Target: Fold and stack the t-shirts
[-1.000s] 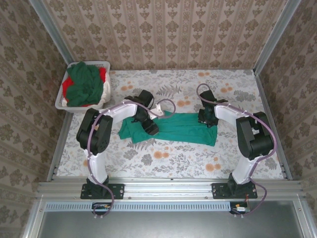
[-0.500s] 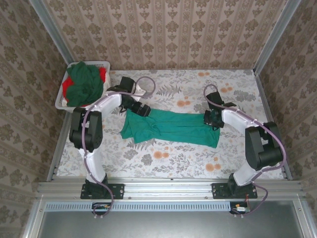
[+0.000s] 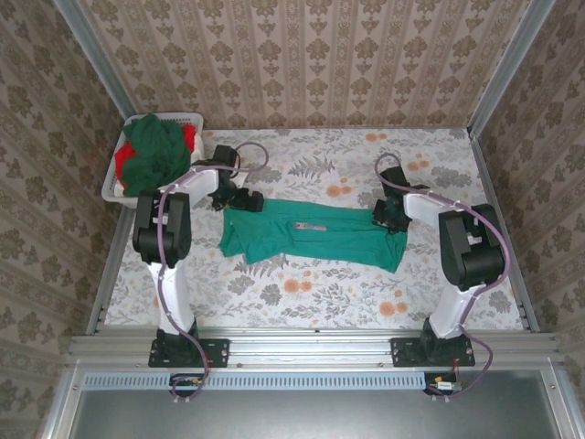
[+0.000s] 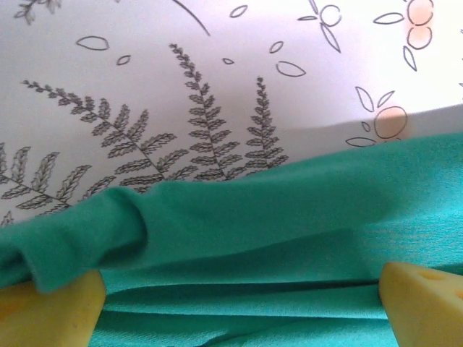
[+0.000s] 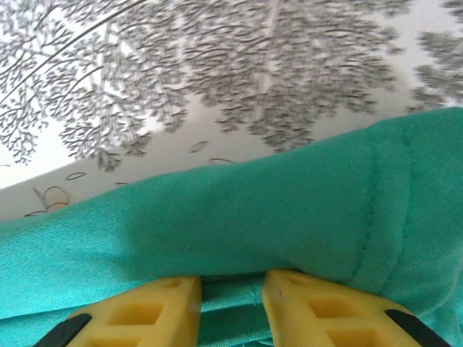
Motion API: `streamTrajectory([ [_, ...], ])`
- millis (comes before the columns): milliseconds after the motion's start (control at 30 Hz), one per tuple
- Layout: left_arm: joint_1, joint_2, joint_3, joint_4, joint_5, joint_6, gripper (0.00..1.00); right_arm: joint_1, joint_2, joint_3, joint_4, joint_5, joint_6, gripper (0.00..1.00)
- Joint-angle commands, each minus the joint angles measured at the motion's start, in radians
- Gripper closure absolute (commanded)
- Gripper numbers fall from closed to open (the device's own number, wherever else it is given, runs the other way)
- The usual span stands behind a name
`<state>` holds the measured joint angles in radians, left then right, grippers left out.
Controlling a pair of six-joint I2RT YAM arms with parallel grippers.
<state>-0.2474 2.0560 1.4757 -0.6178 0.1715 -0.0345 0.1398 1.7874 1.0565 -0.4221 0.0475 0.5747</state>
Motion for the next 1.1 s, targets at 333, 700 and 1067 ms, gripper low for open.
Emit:
streamTrajectory([
  [333,-0.051,-0.102,0.082,-0.080,-0.046,-0.023,0.00,0.099,-0.191,-0.039,-0.098,0.036,-0.010,0.55],
  [700,-0.095,-0.103,-0.046,-0.002,-0.037,-0.105,0.00,0.232,0.062,0.127,-0.137,0.157,-0.030,0.55],
  [1067,-0.104,0.228,0.232,0.046,0.172,-0.206,0.00,0.356,-0.106,-0.116,-0.119,0.090,0.106,0.55],
])
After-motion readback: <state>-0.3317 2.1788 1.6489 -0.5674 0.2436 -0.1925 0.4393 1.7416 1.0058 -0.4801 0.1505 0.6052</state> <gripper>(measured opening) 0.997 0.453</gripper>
